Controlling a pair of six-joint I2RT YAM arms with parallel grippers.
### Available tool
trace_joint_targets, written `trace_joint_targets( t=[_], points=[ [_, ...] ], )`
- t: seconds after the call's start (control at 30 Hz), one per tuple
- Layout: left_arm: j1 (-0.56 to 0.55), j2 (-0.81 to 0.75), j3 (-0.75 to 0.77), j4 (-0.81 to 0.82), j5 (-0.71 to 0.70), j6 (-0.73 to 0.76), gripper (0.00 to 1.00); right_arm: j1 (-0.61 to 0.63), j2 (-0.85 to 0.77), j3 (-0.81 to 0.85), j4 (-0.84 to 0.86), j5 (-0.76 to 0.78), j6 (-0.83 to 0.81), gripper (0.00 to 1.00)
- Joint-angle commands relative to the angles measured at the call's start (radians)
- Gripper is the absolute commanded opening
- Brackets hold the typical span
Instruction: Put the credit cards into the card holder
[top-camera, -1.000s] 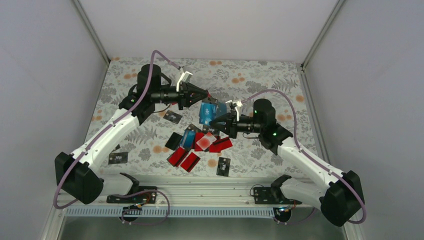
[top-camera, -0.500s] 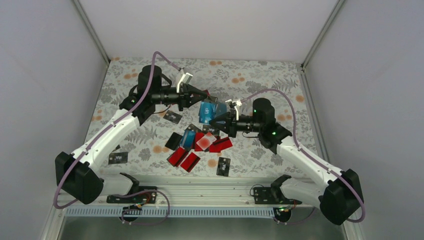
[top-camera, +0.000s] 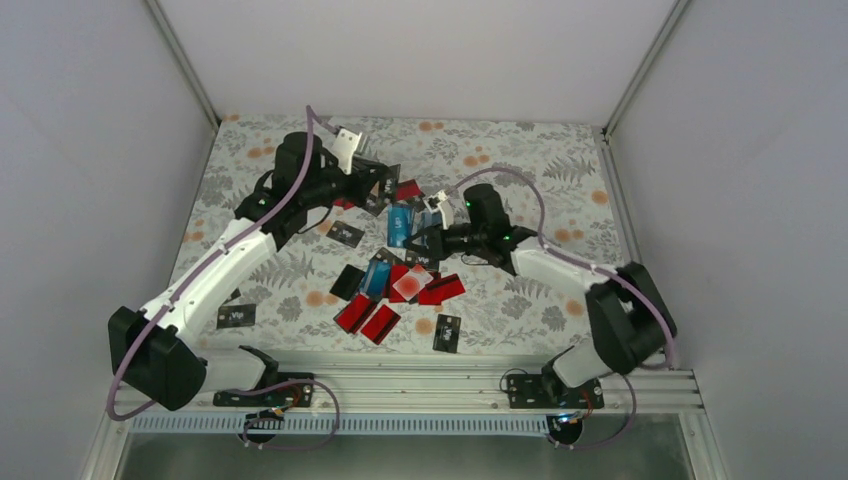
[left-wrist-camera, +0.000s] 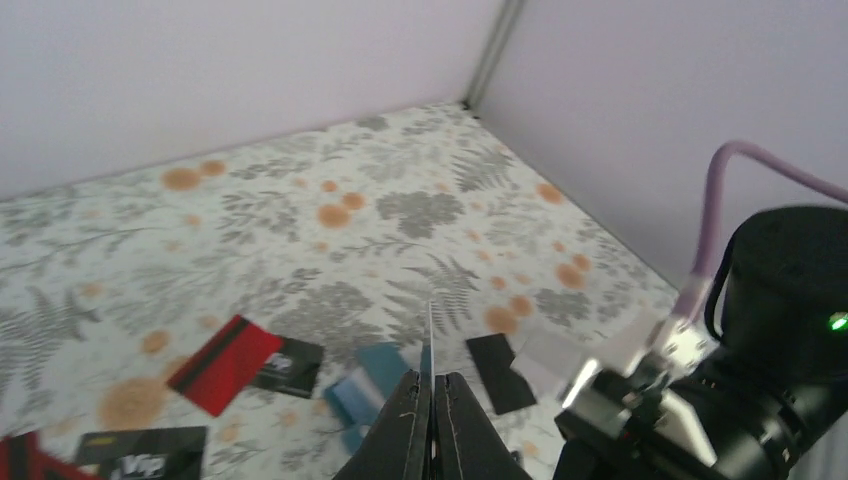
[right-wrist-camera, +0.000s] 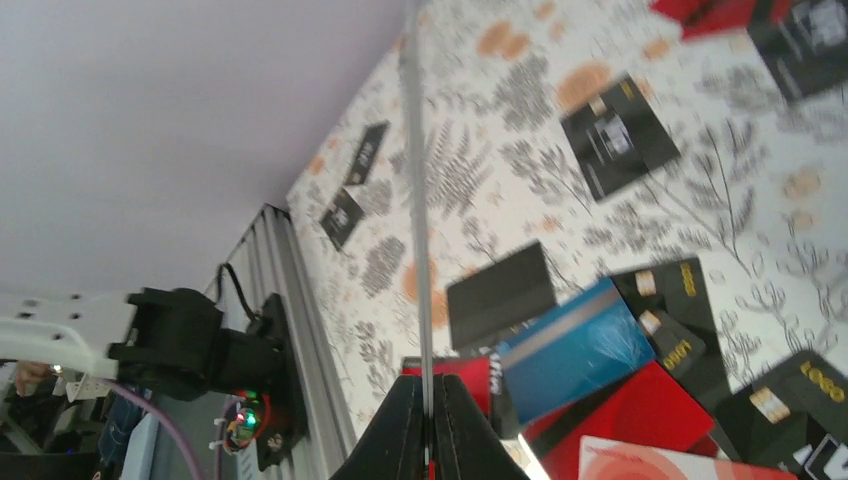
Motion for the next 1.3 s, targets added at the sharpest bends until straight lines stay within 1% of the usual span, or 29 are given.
trace_joint_targets(
  t=[0.0, 0.2, 0.27, 0.33, 0.4, 0.53, 0.6, 0.67, 0.77, 0.8, 0.87, 0.93, 1.13, 1.27],
  points=[
    [0.003, -0.023, -0.026, -0.019, -0.184, 0.019, 0.02, 0.003, 0.12, 0.058, -0.034, -0.032, 0.024, 0.06],
    [0.003, -0.018, -0.055, -0.029, -0.293, 0.023, 0.02, 0.019, 0.266, 0.132, -0.038, -0.061, 0.038, 0.2],
    [0.003, -0.019, -0.059, -0.028, -0.305, 0.026, 0.02, 0.026, 0.317, 0.168, -0.062, -0.06, 0.033, 0.25],
    [0.004, -0.02, -0.054, -0.031, -0.305, 0.029, 0.02, 0.029, 0.339, 0.194, -0.099, -0.031, 0.023, 0.33],
    [0.005, -0.019, -0.052, -0.038, -0.304, 0.032, 0.03, 0.028, 0.332, 0.205, -0.139, 0.023, 0.007, 0.42],
    [0.005, -0.016, -0.051, -0.037, -0.287, 0.026, 0.02, 0.027, 0.268, 0.22, -0.221, 0.179, -0.029, 0.52],
    [0.006, -0.005, -0.048, -0.033, -0.263, 0.014, 0.02, 0.027, 0.228, 0.218, -0.243, 0.228, -0.047, 0.56],
    [0.008, 0.003, -0.045, -0.02, -0.221, -0.003, 0.02, 0.026, 0.167, 0.199, -0.226, 0.235, -0.07, 0.6],
    [0.021, 0.02, -0.021, 0.0, -0.11, -0.055, 0.02, -0.01, 0.081, 0.134, -0.141, 0.152, -0.093, 0.62],
    [0.026, 0.028, -0.003, 0.001, -0.055, -0.075, 0.02, -0.036, 0.051, 0.107, -0.102, 0.106, -0.086, 0.65],
    [0.029, 0.04, 0.03, 0.022, 0.071, -0.109, 0.02, -0.088, 0.001, 0.066, -0.026, -0.045, -0.069, 0.67],
    [0.032, 0.047, 0.05, 0.042, 0.156, -0.131, 0.02, -0.121, -0.043, 0.048, 0.02, -0.121, -0.062, 0.68],
    [0.037, 0.073, 0.1, 0.11, 0.362, -0.193, 0.02, -0.16, -0.134, 0.053, 0.067, -0.21, -0.036, 0.7],
    [0.037, 0.074, 0.099, 0.164, 0.436, -0.231, 0.02, -0.168, -0.153, 0.078, 0.093, -0.257, 0.002, 0.69]
  ],
)
